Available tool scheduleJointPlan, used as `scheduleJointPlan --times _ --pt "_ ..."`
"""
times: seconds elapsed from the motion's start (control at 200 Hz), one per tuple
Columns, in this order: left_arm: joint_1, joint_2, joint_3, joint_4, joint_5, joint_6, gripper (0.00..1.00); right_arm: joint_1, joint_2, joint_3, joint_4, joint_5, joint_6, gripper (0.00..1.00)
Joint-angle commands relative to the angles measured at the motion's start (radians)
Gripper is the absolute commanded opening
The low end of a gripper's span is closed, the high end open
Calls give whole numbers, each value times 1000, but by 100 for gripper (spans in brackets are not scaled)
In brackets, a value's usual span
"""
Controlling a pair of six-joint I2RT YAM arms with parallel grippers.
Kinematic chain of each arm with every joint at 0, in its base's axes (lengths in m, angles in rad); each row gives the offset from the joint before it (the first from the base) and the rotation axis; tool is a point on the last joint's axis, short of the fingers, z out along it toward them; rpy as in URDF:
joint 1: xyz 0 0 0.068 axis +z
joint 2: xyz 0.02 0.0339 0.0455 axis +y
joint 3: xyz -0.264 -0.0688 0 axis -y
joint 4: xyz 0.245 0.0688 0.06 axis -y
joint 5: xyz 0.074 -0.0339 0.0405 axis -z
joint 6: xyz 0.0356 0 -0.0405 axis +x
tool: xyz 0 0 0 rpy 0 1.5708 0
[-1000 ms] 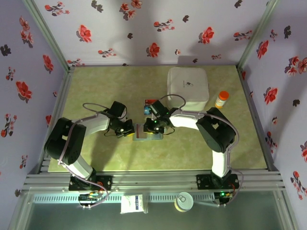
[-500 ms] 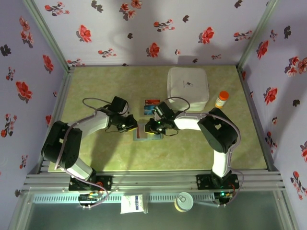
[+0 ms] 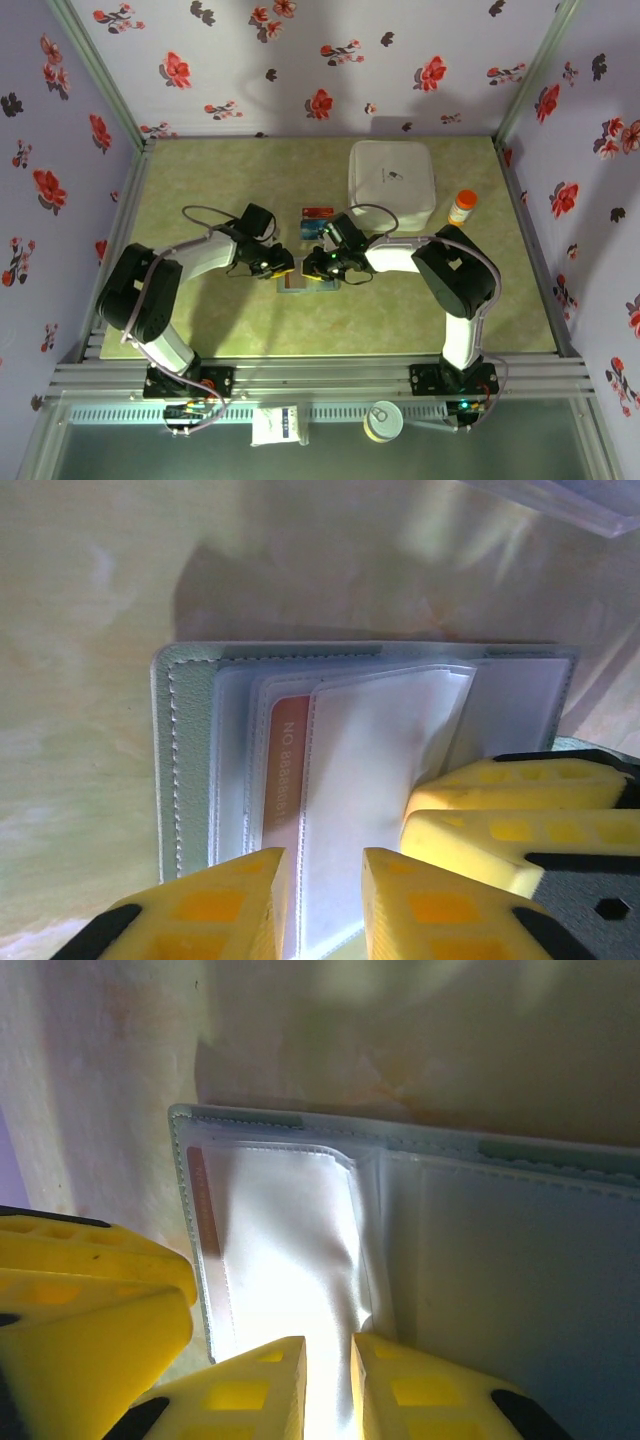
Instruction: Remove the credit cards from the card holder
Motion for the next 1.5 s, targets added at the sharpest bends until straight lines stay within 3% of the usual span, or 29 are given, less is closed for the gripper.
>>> scheduleJointPlan --times 0.0,0.305,0.735,1.495 --pt "-11 18 3 10 -9 -18 26 -8 15 -21 9 4 24 21" --pt "-14 46 4 26 -2 -25 26 -8 16 -28 21 -3 31 20" --pt "-20 49 16 44 10 -38 13 -7 -2 -47 54 -16 50 20" --pt "-71 51 126 8 51 -53 24 -43 -282 -65 -153 129 -22 22"
